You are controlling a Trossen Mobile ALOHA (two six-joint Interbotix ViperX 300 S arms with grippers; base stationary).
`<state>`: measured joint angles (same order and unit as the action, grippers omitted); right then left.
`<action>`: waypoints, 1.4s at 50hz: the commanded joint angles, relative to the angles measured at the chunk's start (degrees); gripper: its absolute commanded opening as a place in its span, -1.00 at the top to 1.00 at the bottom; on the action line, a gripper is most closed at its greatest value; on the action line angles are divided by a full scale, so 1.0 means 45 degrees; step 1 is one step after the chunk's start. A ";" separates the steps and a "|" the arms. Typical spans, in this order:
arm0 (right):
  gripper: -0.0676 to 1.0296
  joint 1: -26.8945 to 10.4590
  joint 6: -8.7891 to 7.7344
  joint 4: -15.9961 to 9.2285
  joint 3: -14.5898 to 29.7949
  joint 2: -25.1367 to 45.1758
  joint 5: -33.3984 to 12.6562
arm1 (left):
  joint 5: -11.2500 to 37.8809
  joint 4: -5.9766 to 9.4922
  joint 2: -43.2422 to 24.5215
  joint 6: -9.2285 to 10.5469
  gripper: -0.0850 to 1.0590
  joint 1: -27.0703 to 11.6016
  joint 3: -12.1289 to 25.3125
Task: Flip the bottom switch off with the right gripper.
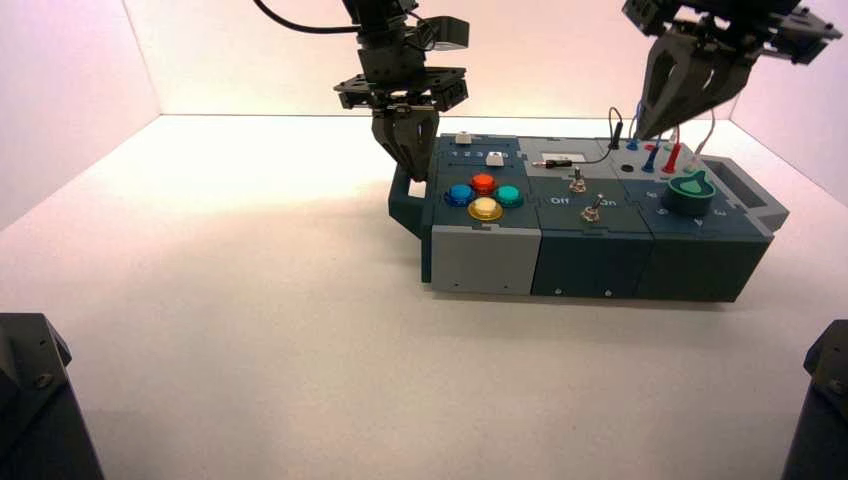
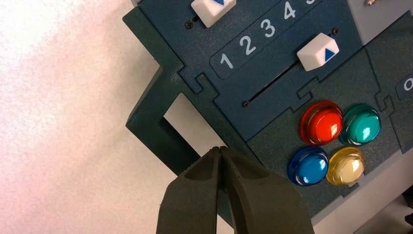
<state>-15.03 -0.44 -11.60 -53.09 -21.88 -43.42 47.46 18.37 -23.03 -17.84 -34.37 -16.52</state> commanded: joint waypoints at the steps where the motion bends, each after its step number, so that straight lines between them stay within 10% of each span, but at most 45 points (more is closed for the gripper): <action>1: 0.91 0.0000 0.0039 -0.0078 -0.0020 0.0078 0.0117 | 0.0020 -0.0039 0.0020 -0.0039 0.91 0.0020 0.0371; 22: 0.91 -0.0488 -0.0020 -0.0605 -0.0859 0.0430 0.0605 | 0.0117 -0.0020 -0.0371 0.0020 0.91 0.0020 0.0605; 70: 0.91 -0.1699 -0.0039 -0.0703 0.0898 0.3320 0.1211 | 0.0254 0.0098 -0.0430 0.0020 0.91 0.0020 0.0762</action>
<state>-21.45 -0.79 -14.24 -51.06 -6.94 -37.79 49.13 18.54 -25.14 -17.67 -33.93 -13.80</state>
